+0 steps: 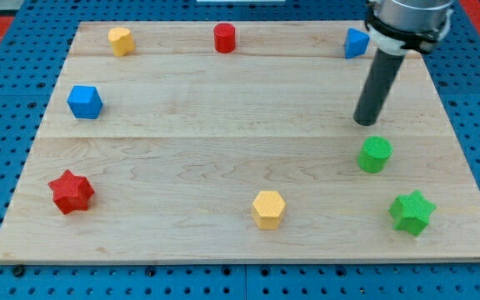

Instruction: Push the green circle closer to the green star

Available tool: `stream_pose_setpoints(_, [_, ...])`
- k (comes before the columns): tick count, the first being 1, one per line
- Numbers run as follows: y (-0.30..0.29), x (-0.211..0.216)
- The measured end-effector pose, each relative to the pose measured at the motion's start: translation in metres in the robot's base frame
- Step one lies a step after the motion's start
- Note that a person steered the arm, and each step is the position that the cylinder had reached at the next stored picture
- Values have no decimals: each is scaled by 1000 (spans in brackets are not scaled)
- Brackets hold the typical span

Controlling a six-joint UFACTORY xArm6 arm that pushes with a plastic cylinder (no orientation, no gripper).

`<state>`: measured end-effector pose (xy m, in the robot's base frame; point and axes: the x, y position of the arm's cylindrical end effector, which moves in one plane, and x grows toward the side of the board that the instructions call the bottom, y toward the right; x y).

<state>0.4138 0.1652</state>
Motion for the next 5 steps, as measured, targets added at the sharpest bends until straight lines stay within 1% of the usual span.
stream_pose_setpoints(1, [12, 59])
stream_pose_setpoints(2, [16, 66])
stream_pose_setpoints(3, [49, 19])
stream_pose_setpoints(4, [44, 14])
stream_pose_setpoints(5, [-1, 35])
